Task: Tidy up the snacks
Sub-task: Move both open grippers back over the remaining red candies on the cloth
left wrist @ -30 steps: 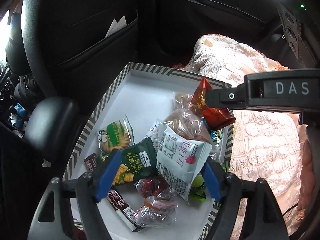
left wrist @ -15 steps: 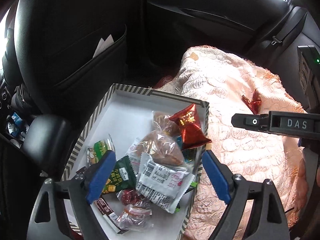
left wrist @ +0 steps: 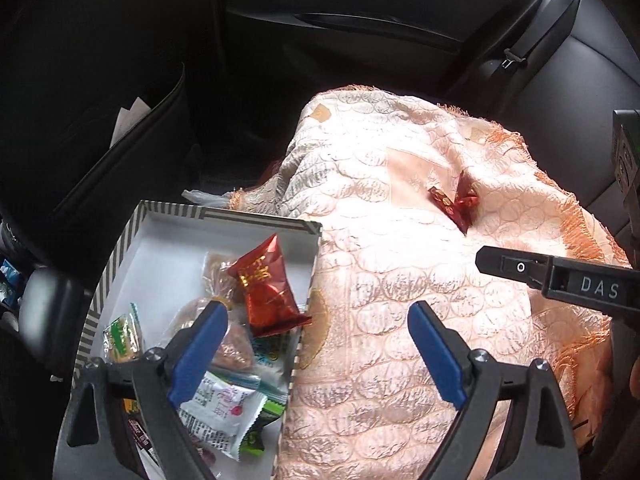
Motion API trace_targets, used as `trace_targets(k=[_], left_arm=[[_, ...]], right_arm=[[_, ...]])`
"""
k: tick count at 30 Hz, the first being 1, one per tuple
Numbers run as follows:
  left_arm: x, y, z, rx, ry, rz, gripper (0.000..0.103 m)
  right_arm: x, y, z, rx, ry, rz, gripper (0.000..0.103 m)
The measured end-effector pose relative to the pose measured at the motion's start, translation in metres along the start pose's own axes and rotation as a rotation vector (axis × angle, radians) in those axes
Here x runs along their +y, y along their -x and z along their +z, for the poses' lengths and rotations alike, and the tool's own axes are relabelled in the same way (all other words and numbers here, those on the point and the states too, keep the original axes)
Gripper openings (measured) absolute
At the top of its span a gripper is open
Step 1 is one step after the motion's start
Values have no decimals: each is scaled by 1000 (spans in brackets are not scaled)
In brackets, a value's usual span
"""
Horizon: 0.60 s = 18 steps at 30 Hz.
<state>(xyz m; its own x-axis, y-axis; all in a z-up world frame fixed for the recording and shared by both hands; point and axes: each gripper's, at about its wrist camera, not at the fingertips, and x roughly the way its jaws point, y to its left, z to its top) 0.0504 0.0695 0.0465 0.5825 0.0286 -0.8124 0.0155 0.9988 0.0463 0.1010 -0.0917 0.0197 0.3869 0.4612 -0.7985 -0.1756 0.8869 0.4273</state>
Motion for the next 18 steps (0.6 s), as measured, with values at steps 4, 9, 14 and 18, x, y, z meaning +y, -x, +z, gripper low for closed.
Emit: trace_targets(k=[4, 9, 14, 18], left_arm=[[-17, -10, 8, 9, -18, -14, 93], [-37, -27, 18, 31, -40, -29, 93], [-57, -49, 33, 69, -43, -53, 93], [-73, -72, 48, 99, -12, -88, 93]], right_arm=[[-21, 10, 4, -18, -11, -36, 41], [-51, 20, 14, -29, -58, -69, 41], [-83, 30, 32, -52, -103, -114, 41], [-107, 33, 47, -54, -160, -132, 41]])
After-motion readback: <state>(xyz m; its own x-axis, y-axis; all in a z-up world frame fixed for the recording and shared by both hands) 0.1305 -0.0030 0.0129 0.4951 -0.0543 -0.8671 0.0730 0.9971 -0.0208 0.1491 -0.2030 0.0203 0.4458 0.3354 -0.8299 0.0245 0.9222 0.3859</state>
